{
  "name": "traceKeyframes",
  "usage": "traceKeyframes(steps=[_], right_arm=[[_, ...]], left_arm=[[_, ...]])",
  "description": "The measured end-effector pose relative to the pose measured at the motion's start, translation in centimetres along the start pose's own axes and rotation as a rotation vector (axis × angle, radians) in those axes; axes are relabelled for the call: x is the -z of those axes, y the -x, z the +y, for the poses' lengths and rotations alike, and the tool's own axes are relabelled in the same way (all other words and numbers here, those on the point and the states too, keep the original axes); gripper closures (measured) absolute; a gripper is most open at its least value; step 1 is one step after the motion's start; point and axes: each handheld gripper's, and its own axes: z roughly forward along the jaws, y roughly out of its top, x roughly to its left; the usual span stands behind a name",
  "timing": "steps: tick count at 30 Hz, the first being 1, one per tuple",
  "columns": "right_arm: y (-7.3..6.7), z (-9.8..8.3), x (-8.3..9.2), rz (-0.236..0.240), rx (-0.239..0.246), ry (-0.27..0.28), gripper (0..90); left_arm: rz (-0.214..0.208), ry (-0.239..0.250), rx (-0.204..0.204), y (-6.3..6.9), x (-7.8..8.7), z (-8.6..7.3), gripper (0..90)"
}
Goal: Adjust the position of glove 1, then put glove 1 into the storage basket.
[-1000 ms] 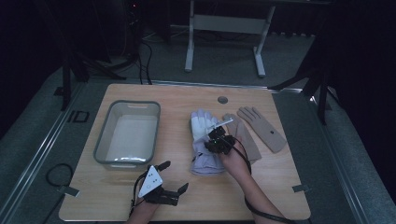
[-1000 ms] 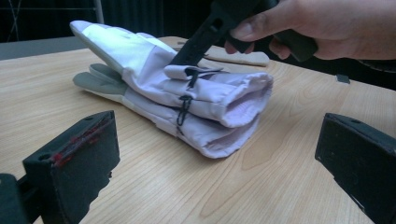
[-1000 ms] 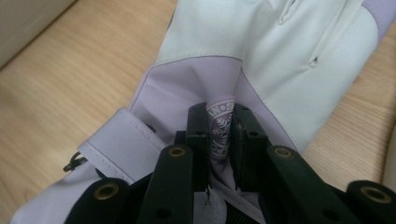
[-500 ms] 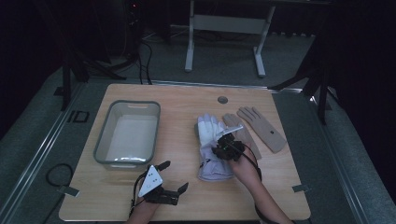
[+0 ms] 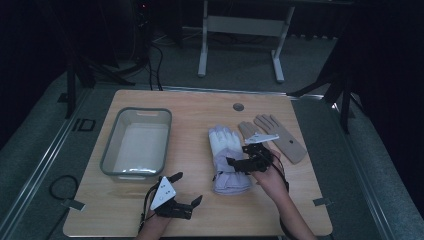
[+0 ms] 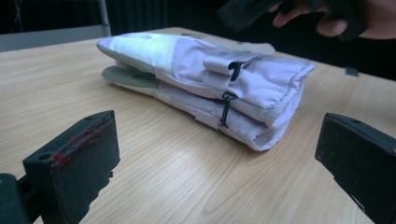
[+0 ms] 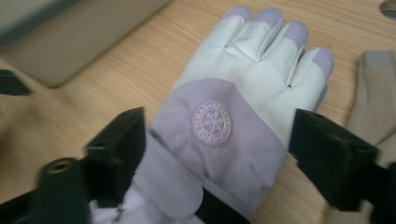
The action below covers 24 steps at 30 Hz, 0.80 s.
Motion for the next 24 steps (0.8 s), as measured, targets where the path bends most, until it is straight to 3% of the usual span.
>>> traceKeyframes(steps=[5, 9, 11, 14, 15, 16, 18, 19, 20, 21, 24], right_arm=[[1.1, -0.8, 1.4, 0.027, 0.046, 0.052, 13.7], [1.9, -1.7, 2.4, -0.005, 0.109, 0.075, 13.6], [2.3, -1.9, 2.9, -0.006, 0.088, 0.066, 13.7], [2.7, -1.9, 3.6, 0.014, 0.043, 0.088, 11.0], [2.7, -1.9, 3.6, 0.014, 0.043, 0.088, 11.0], [2.6, -1.9, 3.9, 0.037, 0.040, 0.104, 10.4], [2.5, -1.8, 3.9, 0.031, 0.041, 0.107, 12.8], [2.4, -1.7, 3.9, 0.009, 0.044, 0.107, 18.9], [2.5, -1.5, 3.8, 0.000, 0.052, 0.109, 33.8], [2.6, -1.3, 3.7, -0.009, 0.055, 0.107, 41.5], [2.5, -0.9, 3.1, -0.040, 0.054, 0.113, 57.0]], left_arm=[[0.025, -0.044, 0.029, 0.1, -0.4, 0.8, 0.0], [0.012, -0.068, 0.076, 0.2, -1.0, 2.0, 0.0], [-0.025, -0.076, 0.102, 0.4, -1.6, 2.8, 1.9], [-0.053, -0.100, 0.089, 1.0, -2.6, 4.3, 1.9], [-0.053, -0.100, 0.089, 1.0, -2.6, 4.3, 1.9], [-0.071, -0.112, 0.077, 1.4, -3.3, 5.4, 1.9], [-0.083, -0.125, 0.075, 1.5, -3.7, 5.9, 2.4], [-0.093, -0.139, 0.073, 1.7, -4.4, 6.8, 2.4], [-0.090, -0.154, 0.071, 1.7, -4.8, 7.2, 4.1], [-0.094, -0.167, 0.070, 1.8, -5.2, 7.6, 4.5], [-0.079, -0.213, 0.047, 2.0, -6.3, 8.1, 6.4]])
